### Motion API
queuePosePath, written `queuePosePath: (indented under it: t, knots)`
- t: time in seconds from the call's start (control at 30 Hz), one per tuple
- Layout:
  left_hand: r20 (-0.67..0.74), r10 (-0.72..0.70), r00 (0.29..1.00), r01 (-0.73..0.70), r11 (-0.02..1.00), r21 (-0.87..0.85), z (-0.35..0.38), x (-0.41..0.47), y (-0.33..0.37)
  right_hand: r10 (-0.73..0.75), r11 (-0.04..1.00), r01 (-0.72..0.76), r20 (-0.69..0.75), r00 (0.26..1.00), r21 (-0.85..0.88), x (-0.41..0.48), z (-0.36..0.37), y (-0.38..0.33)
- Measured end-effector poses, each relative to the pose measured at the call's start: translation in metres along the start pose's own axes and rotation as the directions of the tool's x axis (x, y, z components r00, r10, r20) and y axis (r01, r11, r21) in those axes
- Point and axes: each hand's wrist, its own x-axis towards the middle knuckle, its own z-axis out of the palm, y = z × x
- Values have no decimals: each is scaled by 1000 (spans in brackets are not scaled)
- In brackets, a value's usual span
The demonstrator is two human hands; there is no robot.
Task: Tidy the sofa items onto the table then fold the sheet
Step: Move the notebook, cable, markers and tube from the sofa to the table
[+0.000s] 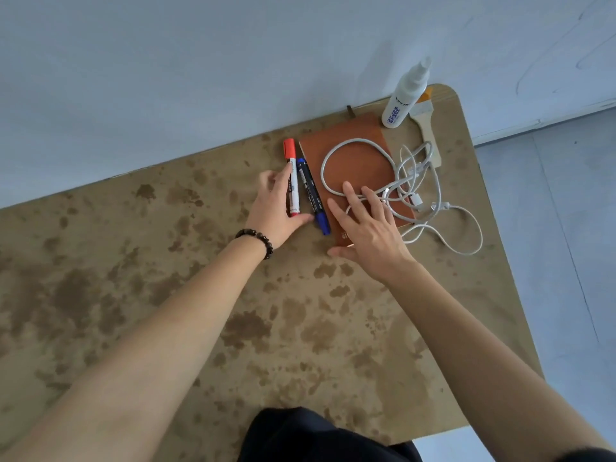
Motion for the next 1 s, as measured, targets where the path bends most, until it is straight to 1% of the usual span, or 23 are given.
queuePosePath:
  t: [0.23,0.4,0.53,0.63,0.7,0.73,0.77,0.8,0.87,0.93,1.0]
  knots:
    - [19,-78,997,80,989,-124,-6,21,9,43,999,-41,-86,995,32,23,2,-4]
    - [-1,-92,996,91,987,-129,-3,23,3,65,997,-56,-168,984,54,31,7,-6]
    - [-10,-69,998,67,993,-98,2,21,0,71,997,-66,-160,985,34,30,7,-5]
    - [3,-70,998,70,992,-108,-2,15,7,71,997,-69,-74,995,31,30,-1,-8]
    - [14,-68,998,69,991,-115,-10,4,13,60,992,-60,7,998,114,28,-13,-11]
    - [8,-69,998,69,992,-110,-16,-6,15,45,979,-45,6,999,201,23,-20,-13]
    - [-6,-68,998,67,992,-106,-23,-19,17,34,957,-20,-41,999,291,16,-28,-16]
    - [-30,-65,997,61,991,-117,-31,-35,19,39,936,7,-122,992,353,6,-35,-20]
    - [-88,-58,994,39,980,-196,-49,-77,20,105,909,18,-272,957,417,-23,-47,-31]
    - [-152,-55,987,14,966,-259,-69,-129,17,210,864,-21,-322,923,503,-60,-54,-47]
    - [-232,-61,971,-6,960,-278,-89,-186,7,300,810,-58,-326,897,584,-103,-57,-67]
